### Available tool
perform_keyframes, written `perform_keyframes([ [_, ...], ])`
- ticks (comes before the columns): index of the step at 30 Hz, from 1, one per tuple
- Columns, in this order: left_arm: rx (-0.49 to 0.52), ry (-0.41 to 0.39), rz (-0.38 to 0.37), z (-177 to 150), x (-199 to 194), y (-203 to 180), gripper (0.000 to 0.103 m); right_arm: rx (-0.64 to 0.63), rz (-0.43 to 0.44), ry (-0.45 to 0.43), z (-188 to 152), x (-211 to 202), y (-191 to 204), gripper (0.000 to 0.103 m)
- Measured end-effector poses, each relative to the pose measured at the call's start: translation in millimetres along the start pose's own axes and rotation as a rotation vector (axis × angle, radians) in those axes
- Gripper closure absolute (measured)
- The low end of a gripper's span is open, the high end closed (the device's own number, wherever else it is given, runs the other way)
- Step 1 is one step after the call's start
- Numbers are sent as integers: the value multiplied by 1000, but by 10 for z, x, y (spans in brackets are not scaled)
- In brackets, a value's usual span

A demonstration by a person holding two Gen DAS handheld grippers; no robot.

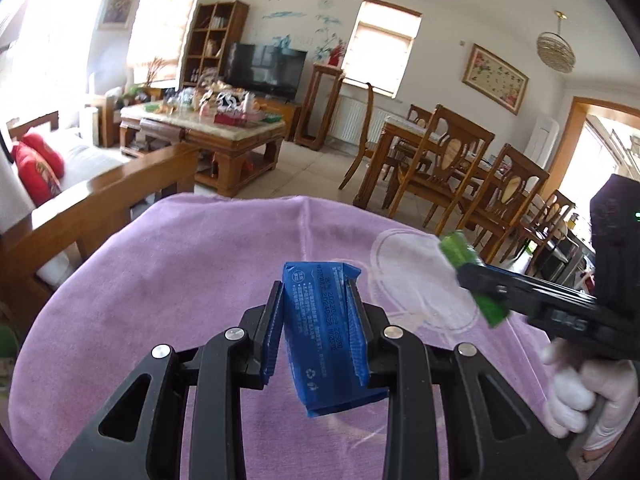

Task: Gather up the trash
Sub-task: 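Carry the packet and gum box over the bin and open both tools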

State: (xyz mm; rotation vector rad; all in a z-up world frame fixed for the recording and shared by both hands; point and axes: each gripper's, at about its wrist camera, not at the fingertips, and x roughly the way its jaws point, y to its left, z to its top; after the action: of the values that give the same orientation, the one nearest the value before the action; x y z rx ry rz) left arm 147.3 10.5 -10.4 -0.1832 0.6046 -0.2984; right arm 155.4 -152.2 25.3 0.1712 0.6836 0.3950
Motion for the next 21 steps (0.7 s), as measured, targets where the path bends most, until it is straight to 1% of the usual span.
perform_keyframes([
  [3, 4, 7, -67, -3, 9, -167, 73, 27, 25, -73, -169, -532, -86, 72],
  [4, 22, 9, -79, -6, -7, -266, 73, 35, 26, -91, -226, -695, -138, 72],
  [6, 98, -3, -108, -11, -100, -609, 73, 54, 22, -138, -369, -1032, -262, 72],
  [8, 126, -4, -158, -20, -192, -880, 73, 64, -19, -191, -496, -1404, -425, 72],
  [10, 162, -15, -218, -25, -308, -1238, 73, 75, -58, -238, -629, -1725, -593, 72],
  [13, 226, -36, -282, -38, -394, -1726, 73, 98, -133, -303, -844, -2204, -880, 72],
  [18, 300, -17, -369, -180, -346, -2456, 73, 180, -242, -397, -1251, -2943, -1495, 72],
  [21, 350, 14, -421, -338, -251, -2919, 73, 244, -298, -417, -1526, -3263, -1905, 72],
])
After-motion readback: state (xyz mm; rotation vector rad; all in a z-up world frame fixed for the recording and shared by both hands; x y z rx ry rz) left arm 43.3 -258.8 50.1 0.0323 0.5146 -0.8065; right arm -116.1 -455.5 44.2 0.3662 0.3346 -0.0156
